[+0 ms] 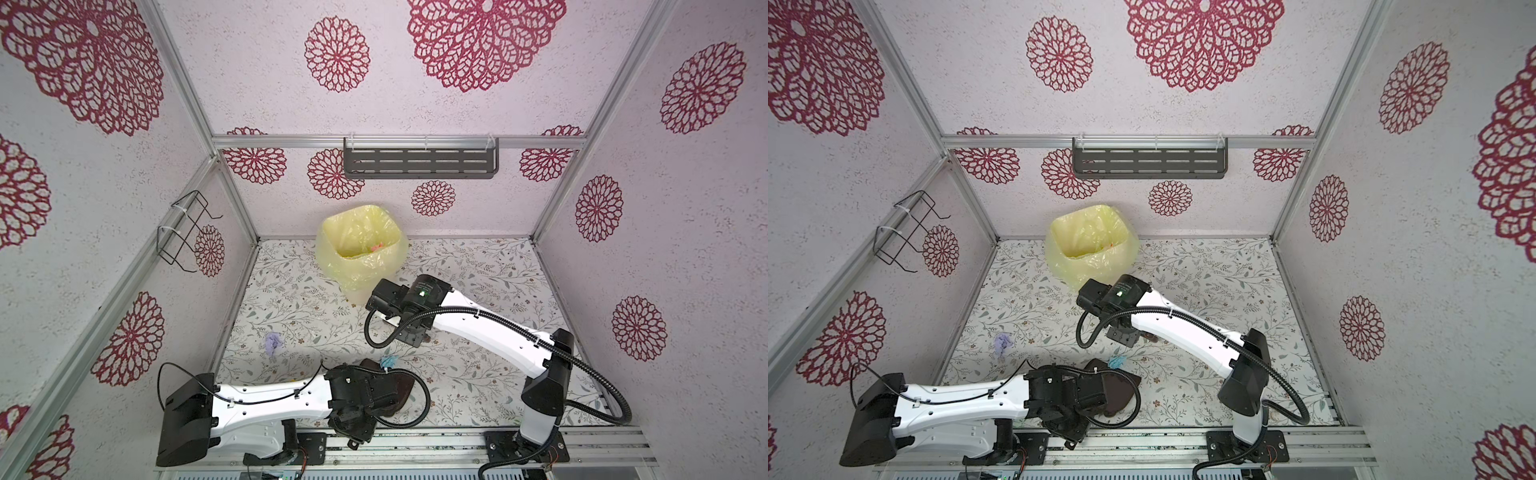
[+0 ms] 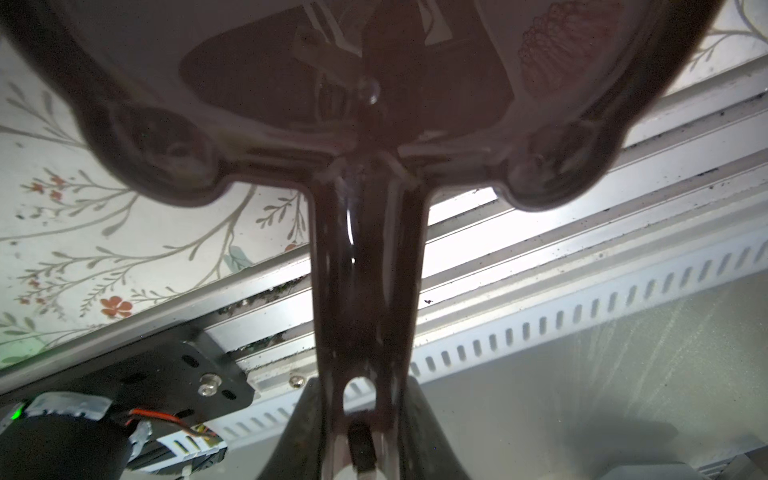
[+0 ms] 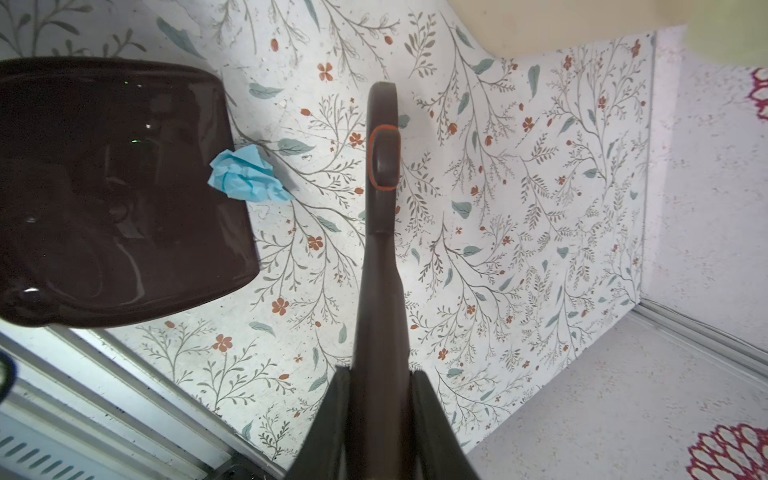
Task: Sweep away the paper scraps from the table
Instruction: 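Sweep the blue scrap into the dustpan with the right gripper's brush, then lift the dustpan toward the bin with left while right withdraws the brush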
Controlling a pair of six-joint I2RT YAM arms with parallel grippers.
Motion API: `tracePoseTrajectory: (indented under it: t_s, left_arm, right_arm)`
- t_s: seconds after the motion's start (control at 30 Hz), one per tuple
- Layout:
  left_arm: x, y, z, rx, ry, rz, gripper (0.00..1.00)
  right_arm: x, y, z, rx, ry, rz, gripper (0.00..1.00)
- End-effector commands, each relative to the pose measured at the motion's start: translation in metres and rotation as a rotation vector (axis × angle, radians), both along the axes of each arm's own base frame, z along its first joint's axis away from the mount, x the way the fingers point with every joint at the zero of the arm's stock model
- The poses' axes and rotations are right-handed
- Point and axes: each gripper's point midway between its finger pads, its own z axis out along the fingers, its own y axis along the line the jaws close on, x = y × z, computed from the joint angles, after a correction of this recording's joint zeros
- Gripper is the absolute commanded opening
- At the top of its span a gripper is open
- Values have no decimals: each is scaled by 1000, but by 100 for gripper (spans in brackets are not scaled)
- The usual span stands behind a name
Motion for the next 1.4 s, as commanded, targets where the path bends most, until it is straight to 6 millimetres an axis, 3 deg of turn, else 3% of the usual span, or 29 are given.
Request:
tracePoseTrajectory:
  t_s: [0.0, 0.17, 0.37, 0.63, 0.87, 0.97, 1.13, 1.37]
  left_arm:
    - [-5, -4, -3, -13, 17, -13, 0]
    - [-5, -4, -4, -11, 19, -14, 0]
    - [-4, -4, -5, -11, 16, -9, 0]
    - [-4, -3, -6, -7, 13, -15, 0]
    - [-1, -3, -9, 0, -3, -12, 0]
    - [2, -3, -8, 2, -18, -12, 0]
    - [9, -4, -6, -2, -64, -11, 0]
    - [26, -11, 6, -47, -175, -27, 0]
  right_arm:
    - [10, -3, 14, -20, -70, 4, 0]
    - [-6, 8, -9, -42, 34, 56, 0]
    - [-46, 25, -19, 23, 200, 133, 0]
    - [-106, 30, -8, 128, 383, 201, 0]
    - [-131, 29, 16, 228, 461, 206, 0]
    - [-126, 22, 22, 225, 421, 184, 0]
    - [-86, -7, 29, 187, 275, 34, 0]
    - [-45, -38, 51, 339, 172, -158, 0]
